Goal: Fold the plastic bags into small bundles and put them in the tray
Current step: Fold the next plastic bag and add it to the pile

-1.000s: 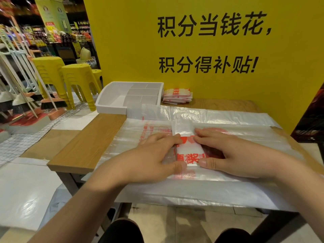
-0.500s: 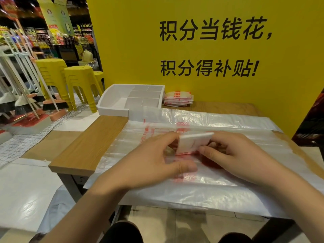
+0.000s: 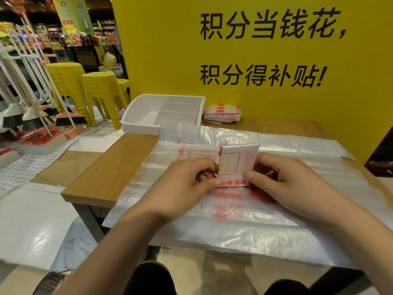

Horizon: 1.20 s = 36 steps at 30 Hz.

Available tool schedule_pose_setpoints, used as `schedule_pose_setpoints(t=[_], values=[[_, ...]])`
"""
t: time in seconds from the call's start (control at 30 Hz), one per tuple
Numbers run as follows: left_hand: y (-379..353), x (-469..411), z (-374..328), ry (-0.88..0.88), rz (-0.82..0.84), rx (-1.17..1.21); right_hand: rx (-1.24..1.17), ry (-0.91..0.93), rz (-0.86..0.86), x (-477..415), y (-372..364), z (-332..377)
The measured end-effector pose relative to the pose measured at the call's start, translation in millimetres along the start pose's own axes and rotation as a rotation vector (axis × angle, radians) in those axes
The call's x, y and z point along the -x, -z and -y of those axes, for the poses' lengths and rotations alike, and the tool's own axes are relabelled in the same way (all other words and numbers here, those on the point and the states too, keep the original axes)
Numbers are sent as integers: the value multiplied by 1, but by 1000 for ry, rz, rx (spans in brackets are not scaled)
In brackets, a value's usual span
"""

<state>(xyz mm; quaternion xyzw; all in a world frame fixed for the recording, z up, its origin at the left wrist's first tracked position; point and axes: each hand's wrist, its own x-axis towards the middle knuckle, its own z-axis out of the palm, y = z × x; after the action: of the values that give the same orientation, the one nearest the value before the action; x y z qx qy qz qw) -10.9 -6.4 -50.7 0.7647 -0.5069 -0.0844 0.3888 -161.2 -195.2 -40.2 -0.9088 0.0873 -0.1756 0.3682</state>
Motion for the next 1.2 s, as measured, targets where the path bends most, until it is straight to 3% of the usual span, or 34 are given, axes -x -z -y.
schedule_pose_setpoints(t=[0.3, 0.47, 0.77, 1.0, 1.2], values=[[-2, 2, -4, 9, -42, -31, -15, -22, 40, -3, 2, -2], [-11, 0, -13, 114, -137, 47, 157, -81, -33, -15, -6, -1], [-24, -5, -9, 33, -214, -328, 491, -35, -24, -22, -19, 0], [-21, -7, -5, 25, -135, -358, 494, 33, -16, -18, -20, -4], [-6, -7, -4, 8, 119, -336, 382, 60, 31, -15, -16, -7]])
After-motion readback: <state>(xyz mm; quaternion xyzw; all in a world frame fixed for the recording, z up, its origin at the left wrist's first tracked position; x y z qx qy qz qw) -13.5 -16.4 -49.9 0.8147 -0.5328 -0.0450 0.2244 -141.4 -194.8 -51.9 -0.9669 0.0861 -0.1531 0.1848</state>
